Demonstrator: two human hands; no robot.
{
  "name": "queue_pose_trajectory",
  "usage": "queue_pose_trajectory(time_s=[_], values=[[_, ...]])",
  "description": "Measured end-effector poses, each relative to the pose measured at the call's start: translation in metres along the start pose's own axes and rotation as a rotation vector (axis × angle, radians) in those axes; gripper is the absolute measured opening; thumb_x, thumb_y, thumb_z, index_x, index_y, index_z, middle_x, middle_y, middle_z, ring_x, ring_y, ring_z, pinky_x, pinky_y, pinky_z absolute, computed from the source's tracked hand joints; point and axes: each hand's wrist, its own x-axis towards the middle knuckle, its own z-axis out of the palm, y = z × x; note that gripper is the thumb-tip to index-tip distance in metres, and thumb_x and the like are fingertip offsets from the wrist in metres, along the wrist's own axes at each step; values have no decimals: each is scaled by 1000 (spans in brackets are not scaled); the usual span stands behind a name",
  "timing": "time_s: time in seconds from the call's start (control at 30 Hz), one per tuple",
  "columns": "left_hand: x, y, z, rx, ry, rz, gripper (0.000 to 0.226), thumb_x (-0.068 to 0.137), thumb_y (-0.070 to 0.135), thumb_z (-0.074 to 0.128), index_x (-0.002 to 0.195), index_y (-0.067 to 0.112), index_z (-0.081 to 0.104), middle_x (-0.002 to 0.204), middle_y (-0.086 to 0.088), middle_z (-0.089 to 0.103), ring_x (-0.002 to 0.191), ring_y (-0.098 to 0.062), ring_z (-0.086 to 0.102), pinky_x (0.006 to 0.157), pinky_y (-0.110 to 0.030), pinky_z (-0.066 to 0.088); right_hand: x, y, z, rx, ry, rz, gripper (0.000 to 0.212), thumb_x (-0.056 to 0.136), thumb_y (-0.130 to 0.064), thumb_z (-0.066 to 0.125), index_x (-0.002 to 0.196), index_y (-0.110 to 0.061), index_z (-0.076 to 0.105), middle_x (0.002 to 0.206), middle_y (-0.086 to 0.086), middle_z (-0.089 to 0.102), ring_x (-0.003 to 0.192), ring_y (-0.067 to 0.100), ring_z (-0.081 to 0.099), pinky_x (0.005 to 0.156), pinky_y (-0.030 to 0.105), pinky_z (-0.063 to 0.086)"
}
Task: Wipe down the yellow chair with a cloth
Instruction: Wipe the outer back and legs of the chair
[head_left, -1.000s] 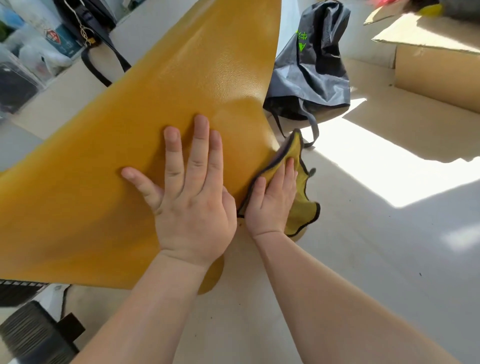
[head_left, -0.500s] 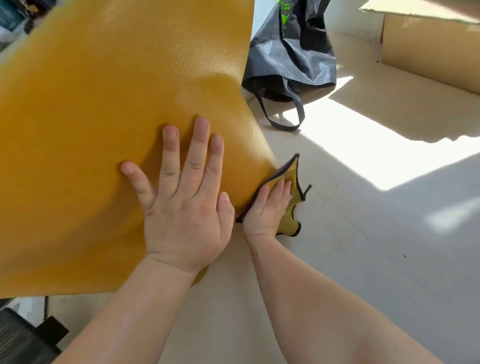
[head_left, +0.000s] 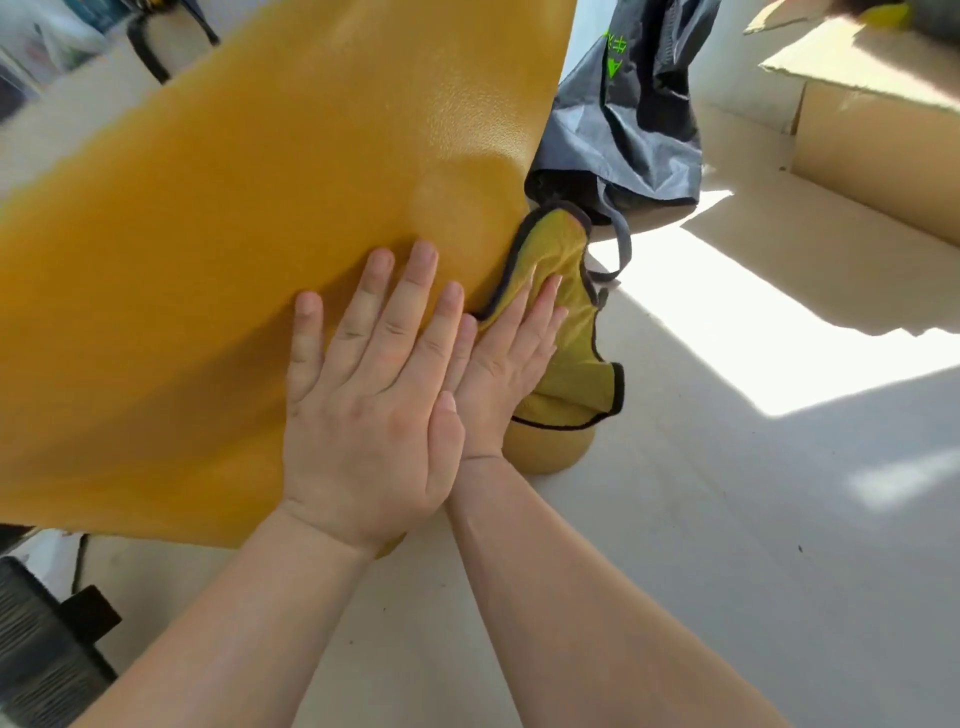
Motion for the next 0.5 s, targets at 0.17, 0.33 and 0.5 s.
queue_pose_trajectory(time_s=[0.17, 0.33, 0.5], values=[[-6, -6, -15, -30, -19, 10, 63, 95, 31, 45, 157, 19, 35, 165, -13, 23, 154, -31, 21, 124, -54, 14, 7, 47, -12, -178, -41, -105, 81, 96, -71, 13, 159, -20, 15, 168, 13, 18, 155, 36, 15, 125, 48, 9], [-10, -11, -29, -67, -101, 9, 66, 95, 28, 48, 159, 26, 31, 168, -9, 18, 156, -27, 15, 126, -47, 9, 16, 69, -32, -98, -145, 287, 88, 91, -69, 4, 161, -18, 16, 168, 9, 17, 155, 27, 12, 127, 45, 8], [-24, -19, -41, -85, -6, -43, 62, 94, 25, 52, 155, 23, 39, 166, -12, 26, 152, -33, 28, 123, -51, 16, 4, -9, -30, -55, -219, 134, 85, 92, -70, 11, 162, -23, 2, 170, 4, -5, 156, 23, -8, 124, 39, -9]])
